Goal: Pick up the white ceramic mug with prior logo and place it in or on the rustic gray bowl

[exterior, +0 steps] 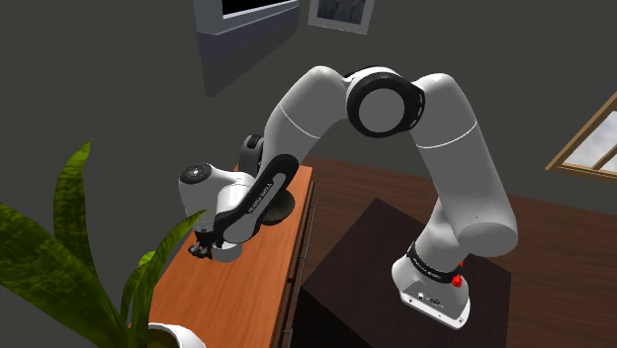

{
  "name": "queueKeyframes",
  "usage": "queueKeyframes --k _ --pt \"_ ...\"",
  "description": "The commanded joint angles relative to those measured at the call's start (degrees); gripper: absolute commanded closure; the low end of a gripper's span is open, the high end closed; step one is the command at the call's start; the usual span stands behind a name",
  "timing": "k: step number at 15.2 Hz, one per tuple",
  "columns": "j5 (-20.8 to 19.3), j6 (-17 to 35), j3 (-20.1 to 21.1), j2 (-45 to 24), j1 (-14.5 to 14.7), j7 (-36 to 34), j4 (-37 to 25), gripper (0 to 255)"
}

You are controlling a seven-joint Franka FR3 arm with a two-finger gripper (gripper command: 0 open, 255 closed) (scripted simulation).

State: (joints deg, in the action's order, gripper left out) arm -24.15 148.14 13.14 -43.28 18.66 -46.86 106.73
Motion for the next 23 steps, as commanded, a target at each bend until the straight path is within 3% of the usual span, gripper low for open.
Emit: queueKeyframes --k 1,8,23 --pt "0.0 0.0 0.0 0.0 0.0 0.0 0.0 255" --pt "0.0 0.01 0.0 -0.01 0.0 0.0 0.0 255" --pt "3.56 -6.74 3.47 9.54 -2.56 2.74 2.79 255"
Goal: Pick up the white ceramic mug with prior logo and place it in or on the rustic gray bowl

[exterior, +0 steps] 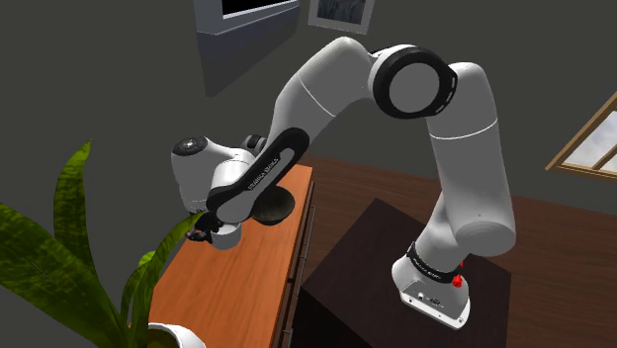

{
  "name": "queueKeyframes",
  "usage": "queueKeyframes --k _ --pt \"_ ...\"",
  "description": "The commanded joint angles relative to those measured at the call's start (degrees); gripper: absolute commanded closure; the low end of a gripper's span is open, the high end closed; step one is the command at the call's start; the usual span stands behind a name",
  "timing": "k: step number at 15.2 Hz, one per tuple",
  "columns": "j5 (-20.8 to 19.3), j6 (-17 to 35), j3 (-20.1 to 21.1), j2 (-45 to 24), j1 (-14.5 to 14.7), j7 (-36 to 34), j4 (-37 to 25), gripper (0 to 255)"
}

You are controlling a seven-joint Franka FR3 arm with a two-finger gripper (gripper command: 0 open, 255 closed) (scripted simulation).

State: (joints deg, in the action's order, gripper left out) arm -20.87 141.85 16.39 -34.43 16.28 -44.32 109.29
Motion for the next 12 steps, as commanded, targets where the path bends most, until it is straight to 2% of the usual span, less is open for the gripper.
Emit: queueKeyframes --k 1,12 --pt "0.54 -0.95 0.45 1.28 -0.34 0.4 0.32 255" --pt "3.62 -6.72 2.63 7.41 -1.88 2.69 0.43 255"
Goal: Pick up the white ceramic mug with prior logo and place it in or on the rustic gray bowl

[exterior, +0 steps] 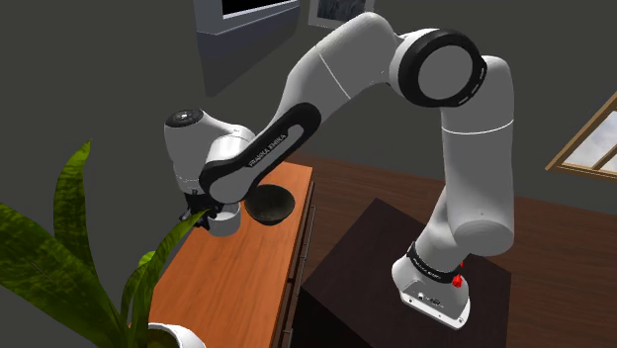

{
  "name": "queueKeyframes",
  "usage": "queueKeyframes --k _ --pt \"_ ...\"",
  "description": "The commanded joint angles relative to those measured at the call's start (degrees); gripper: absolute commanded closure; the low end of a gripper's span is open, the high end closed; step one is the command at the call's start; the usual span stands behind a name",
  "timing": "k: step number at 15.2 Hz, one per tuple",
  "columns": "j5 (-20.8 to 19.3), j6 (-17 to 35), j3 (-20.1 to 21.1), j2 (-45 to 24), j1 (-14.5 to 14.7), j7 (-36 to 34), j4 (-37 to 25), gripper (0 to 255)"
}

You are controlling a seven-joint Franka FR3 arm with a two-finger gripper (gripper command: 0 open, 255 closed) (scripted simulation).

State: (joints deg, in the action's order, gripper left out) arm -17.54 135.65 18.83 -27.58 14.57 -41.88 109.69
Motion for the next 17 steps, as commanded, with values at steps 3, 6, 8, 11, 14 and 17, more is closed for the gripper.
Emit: queueKeyframes --k 3,6,8,11,14,17 --pt "1.14 -2.2 0.69 2.1 -0.51 0.88 -0.21 255" --pt "1.81 -3.59 1.06 3.3 -0.77 1.38 -0.48 255" --pt "2.59 -2.31 0.86 5.48 -3.01 3.85 2.63 255" --pt "3.83 -0.64 0.4 8.49 -6.3 7.83 6.76 255" --pt "5.09 0.77 -0.25 11.15 -9.48 12.09 10.28 255" --pt "6.33 1.9 -1.11 13.43 -12.55 16.58 13.19 255"
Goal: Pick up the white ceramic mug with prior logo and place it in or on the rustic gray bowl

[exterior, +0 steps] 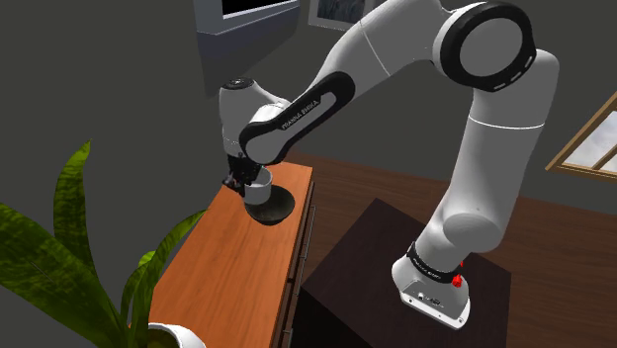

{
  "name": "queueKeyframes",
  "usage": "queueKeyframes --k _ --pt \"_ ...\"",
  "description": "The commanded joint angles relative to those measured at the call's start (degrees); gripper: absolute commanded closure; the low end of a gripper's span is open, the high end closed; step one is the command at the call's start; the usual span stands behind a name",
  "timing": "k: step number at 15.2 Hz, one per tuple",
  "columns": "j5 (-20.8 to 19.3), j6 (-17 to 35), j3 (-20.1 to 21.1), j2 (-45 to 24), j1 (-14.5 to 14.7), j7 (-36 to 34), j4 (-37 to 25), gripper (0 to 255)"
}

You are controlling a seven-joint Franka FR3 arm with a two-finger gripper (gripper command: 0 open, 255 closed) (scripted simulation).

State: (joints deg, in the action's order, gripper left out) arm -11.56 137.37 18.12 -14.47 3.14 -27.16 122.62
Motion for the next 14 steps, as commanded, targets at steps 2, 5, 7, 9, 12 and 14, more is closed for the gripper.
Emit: queueKeyframes --k 2,5,7,9,12,14 --pt "1.15 0.81 -1.11 1.64 -3.09 4.94 1.88 255" --pt "2.3 1.56 -2.36 3.32 -6.06 9.84 3.86 255" --pt "1.65 2.91 -2.58 2.18 -5.92 9.33 4.14 255" --pt "0.95 4.24 -2.82 1.01 -5.76 8.79 4.37 255" --pt "-0.14 6.2 -3.25 -0.82 -5.49 7.95 4.62 255" --pt "-0.88 7.49 -3.59 -2.07 -5.26 7.38 4.72 255"
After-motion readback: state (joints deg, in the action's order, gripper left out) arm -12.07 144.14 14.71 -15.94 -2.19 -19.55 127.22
